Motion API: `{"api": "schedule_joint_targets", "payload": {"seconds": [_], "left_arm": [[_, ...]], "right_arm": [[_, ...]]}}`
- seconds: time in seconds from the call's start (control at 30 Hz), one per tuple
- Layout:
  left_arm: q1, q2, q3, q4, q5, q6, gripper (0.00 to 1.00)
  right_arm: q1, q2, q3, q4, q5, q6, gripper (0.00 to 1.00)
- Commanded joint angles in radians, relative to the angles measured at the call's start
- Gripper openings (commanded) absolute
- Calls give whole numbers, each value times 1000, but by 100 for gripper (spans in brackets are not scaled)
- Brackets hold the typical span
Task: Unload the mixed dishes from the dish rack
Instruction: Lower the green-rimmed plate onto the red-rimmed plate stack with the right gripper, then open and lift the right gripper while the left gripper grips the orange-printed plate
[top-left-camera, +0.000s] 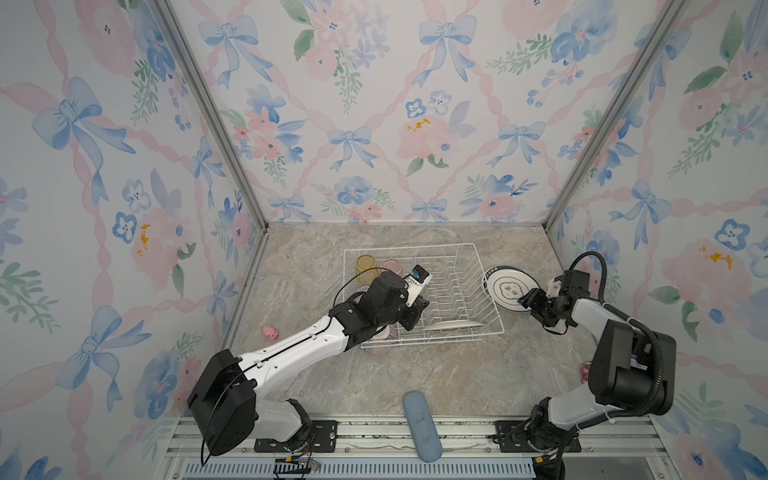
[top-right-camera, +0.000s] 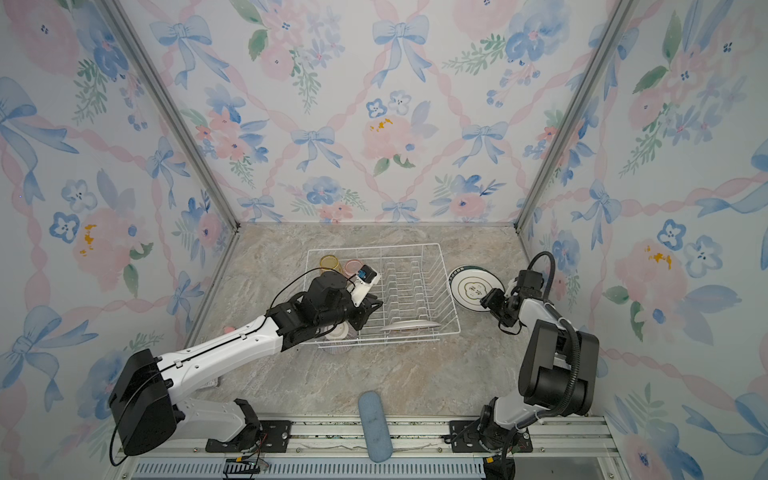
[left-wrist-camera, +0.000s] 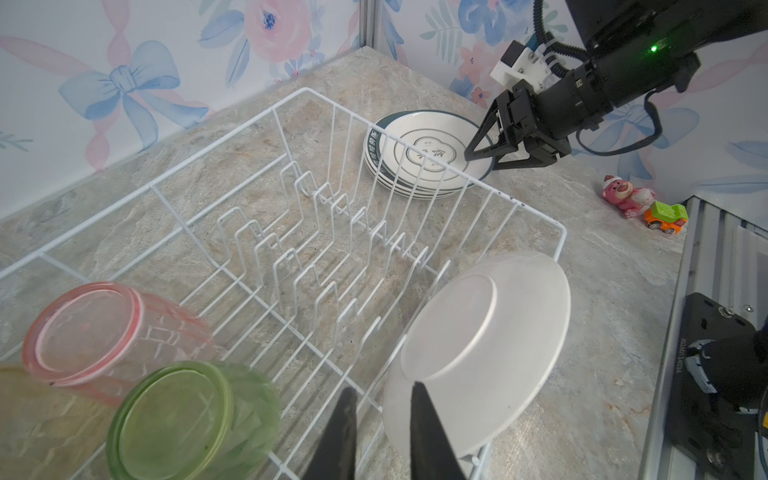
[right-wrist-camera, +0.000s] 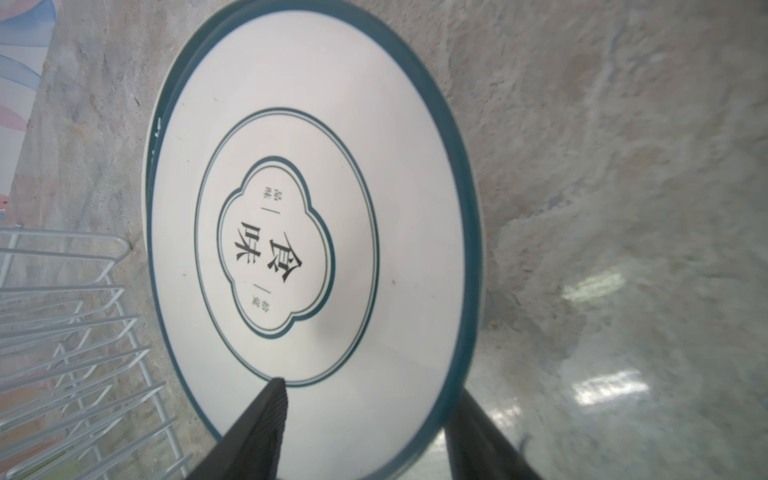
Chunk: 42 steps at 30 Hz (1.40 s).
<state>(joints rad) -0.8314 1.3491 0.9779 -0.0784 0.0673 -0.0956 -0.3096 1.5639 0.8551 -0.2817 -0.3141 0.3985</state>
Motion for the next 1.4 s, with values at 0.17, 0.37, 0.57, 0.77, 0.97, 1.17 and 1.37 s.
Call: {"api": "schedule_joint_targets", "payload": {"seconds": [0.17, 0.37, 0.57, 0.77, 0.97, 1.17, 1.37], "left_arm": [[-5, -9, -21, -27, 8, 25, 19], [-4, -6, -27, -31, 5, 29, 19], [-5, 3, -27, -35, 5, 34, 20], [-5, 9, -29, -39, 6, 37, 20], [-7, 8, -25, -47, 8, 38, 19], [-23, 13, -23, -48, 31, 57, 19], [-43, 13, -17, -51, -23, 56, 20]], "right_arm": [[49, 58, 69, -75, 116, -32, 66], [73, 105, 111, -90, 143, -39, 67], [102, 156, 155, -105, 166, -43, 67], [116, 186, 179, -120, 184, -47, 67], [105, 134, 149, -118, 187, -52, 68], [70, -13, 97, -136, 161, -60, 68], [55, -246, 38, -184, 138, -84, 70]]}}
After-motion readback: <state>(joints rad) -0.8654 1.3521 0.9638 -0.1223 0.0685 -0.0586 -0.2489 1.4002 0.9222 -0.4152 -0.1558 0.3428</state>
